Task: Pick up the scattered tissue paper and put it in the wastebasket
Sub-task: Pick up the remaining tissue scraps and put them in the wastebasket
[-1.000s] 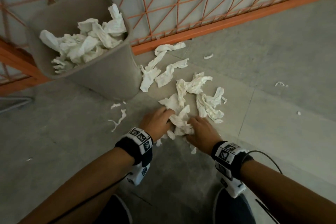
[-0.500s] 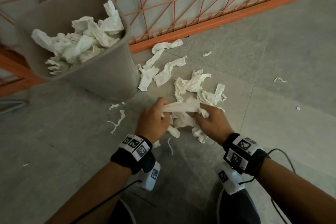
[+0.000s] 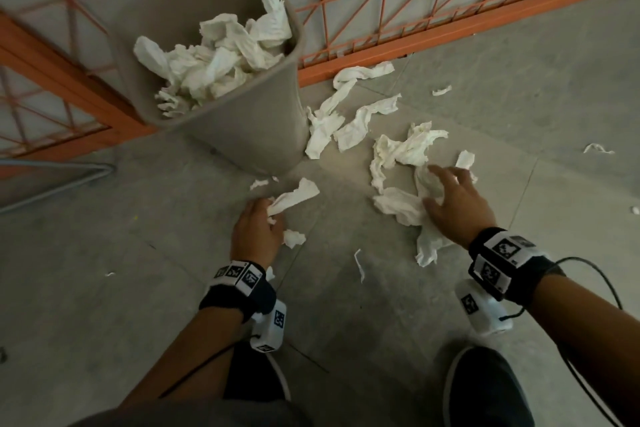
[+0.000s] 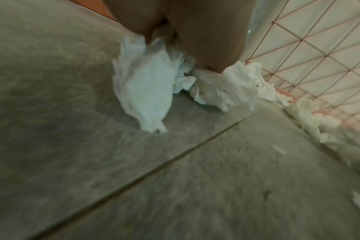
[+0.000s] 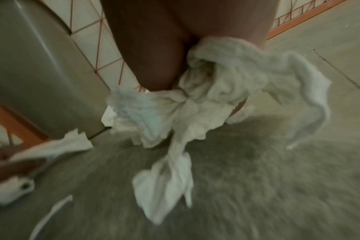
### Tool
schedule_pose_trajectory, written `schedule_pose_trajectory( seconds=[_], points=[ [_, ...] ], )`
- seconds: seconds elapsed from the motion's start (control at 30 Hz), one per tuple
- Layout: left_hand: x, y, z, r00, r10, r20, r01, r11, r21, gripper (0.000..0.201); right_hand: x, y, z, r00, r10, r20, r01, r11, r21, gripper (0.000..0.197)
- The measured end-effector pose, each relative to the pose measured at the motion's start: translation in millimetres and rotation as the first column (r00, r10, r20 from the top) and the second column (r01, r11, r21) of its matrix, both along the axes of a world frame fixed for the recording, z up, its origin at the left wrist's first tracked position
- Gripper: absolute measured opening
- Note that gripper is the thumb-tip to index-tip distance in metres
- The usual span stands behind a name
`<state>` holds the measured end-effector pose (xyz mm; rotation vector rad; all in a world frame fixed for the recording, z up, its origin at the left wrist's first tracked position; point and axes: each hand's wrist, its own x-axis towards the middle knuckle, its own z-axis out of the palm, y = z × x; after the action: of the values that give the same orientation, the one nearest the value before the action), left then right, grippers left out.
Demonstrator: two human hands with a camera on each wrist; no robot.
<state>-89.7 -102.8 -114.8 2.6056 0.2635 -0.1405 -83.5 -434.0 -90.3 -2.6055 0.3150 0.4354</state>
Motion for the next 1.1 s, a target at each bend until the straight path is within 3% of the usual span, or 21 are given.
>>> schedule_pose_trajectory(
  seconds=[0.17,0.33,0.43,0.53,0.63,0.7,0.83,0.93,1.0,1.1],
  points=[
    [25,6,8,0.995,0.075,0.065,-0.074,0.997,-0.006,0.023,-15,2,-14,0.999,0.031,0.028,-0.031,0.999,-0.017,0.027],
    [32,8,2,0.999,0.043,0.023,-0.043,0.999,-0.016,0.026,-19,3,-8,0.999,0.007,-0.032,-0.007,1.000,0.018,0.029],
    [20,-3,0,1.000,-0.017,-0.007,0.017,0.997,-0.071,0.012,-19,5,1,0.997,-0.048,0.059,0.039,0.990,0.139,0.015],
    [7,-26,11,0.994,-0.101,-0.051,0.094,0.988,-0.122,0.024,-15,12,18,0.985,-0.076,0.154,0.028,0.956,0.293,0.017],
    [0,-53,43,0.980,-0.194,-0.036,0.181,0.957,-0.226,0.031,-10,26,43,0.969,-0.095,0.229,-0.010,0.909,0.418,0.017],
    [2,-69,79,0.970,-0.237,0.058,0.243,0.920,-0.308,0.031,-5,39,66,0.955,-0.112,0.273,-0.035,0.875,0.484,0.019],
    [14,-79,170,0.954,-0.188,0.231,0.263,0.897,-0.355,0.040,14,65,128,0.918,-0.158,0.365,-0.127,0.755,0.644,0.017],
    [32,-69,229,0.914,-0.200,0.353,0.330,0.873,-0.360,0.031,36,85,190,0.872,-0.157,0.463,-0.277,0.622,0.732,0.014],
    [49,-58,262,0.891,-0.193,0.410,0.372,0.828,-0.419,0.027,53,100,228,0.838,-0.090,0.539,-0.398,0.575,0.715,0.013],
    [75,-33,298,0.871,-0.206,0.445,0.394,0.834,-0.385,0.013,81,127,270,0.836,0.013,0.549,-0.488,0.476,0.732,0.017]
  ],
)
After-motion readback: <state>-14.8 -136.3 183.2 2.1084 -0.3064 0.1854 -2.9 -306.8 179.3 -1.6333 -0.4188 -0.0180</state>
